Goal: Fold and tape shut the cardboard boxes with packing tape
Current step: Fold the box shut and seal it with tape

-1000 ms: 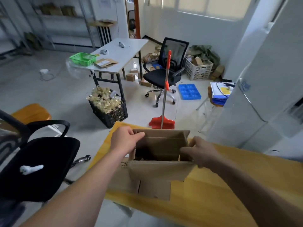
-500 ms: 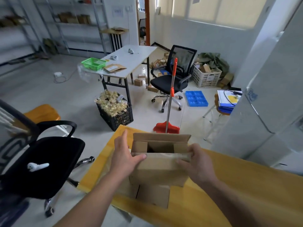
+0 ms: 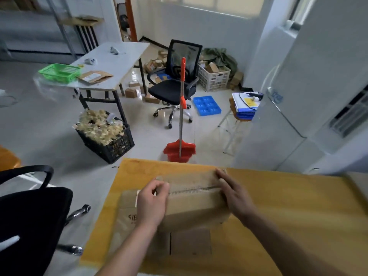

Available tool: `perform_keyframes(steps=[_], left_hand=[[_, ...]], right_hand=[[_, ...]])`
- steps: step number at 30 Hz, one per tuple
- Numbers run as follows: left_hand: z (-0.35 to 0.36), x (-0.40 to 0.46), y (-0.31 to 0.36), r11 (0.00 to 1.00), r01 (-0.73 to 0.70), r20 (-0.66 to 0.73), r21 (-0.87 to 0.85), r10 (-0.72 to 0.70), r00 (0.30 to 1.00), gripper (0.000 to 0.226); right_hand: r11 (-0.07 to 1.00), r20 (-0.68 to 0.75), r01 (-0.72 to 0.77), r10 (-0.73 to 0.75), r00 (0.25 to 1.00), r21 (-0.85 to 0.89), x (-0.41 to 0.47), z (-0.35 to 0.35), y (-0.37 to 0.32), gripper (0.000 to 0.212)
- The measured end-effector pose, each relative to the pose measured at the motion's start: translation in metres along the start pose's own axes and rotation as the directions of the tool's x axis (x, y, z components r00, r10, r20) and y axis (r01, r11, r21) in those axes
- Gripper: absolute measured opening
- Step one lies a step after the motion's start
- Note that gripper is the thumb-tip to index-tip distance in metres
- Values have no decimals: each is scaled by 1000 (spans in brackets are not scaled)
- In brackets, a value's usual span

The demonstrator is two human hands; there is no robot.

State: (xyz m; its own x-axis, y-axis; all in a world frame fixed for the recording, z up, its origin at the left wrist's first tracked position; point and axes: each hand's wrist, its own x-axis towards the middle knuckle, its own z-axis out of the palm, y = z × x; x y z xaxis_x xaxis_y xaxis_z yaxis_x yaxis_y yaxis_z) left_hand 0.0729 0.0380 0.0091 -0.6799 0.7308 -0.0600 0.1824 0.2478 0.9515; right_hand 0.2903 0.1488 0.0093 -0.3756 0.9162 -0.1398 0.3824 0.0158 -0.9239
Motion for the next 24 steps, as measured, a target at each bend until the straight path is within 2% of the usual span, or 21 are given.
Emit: perform_keyframes(steps=[2, 5, 8, 12, 15, 20, 24], left_hand=[[9, 6, 17, 999, -6, 67, -37, 9, 998, 18], [39, 12, 48, 988, -148, 165, -52, 155, 974, 16], [93, -3, 79, 961, -272, 306, -39, 271, 913, 11], [177, -57, 111, 922, -370, 500, -114, 375, 781, 12], [241, -115, 127, 892, -418, 621, -174, 429, 656, 13], [345, -236, 158, 877, -391, 774, -278, 446, 449, 20], [420, -328, 179, 850, -422, 830, -316, 463, 311, 8]], right_hand=[[998, -146, -2, 11, 989, 67, -6, -5, 4, 31], [995, -308, 4, 27, 951, 100, -20, -34, -1, 34], [993, -510, 0, 59, 858, 116, -54, -87, 1, 37], [986, -653, -113, 168, 738, 125, -132, -156, 25, 35], [964, -766, -193, 264, 586, 184, -200, -207, 53, 34], [961, -883, -189, 262, 389, 202, -304, -301, 102, 38], [948, -921, -220, 283, 268, 228, -373, -374, 139, 38]])
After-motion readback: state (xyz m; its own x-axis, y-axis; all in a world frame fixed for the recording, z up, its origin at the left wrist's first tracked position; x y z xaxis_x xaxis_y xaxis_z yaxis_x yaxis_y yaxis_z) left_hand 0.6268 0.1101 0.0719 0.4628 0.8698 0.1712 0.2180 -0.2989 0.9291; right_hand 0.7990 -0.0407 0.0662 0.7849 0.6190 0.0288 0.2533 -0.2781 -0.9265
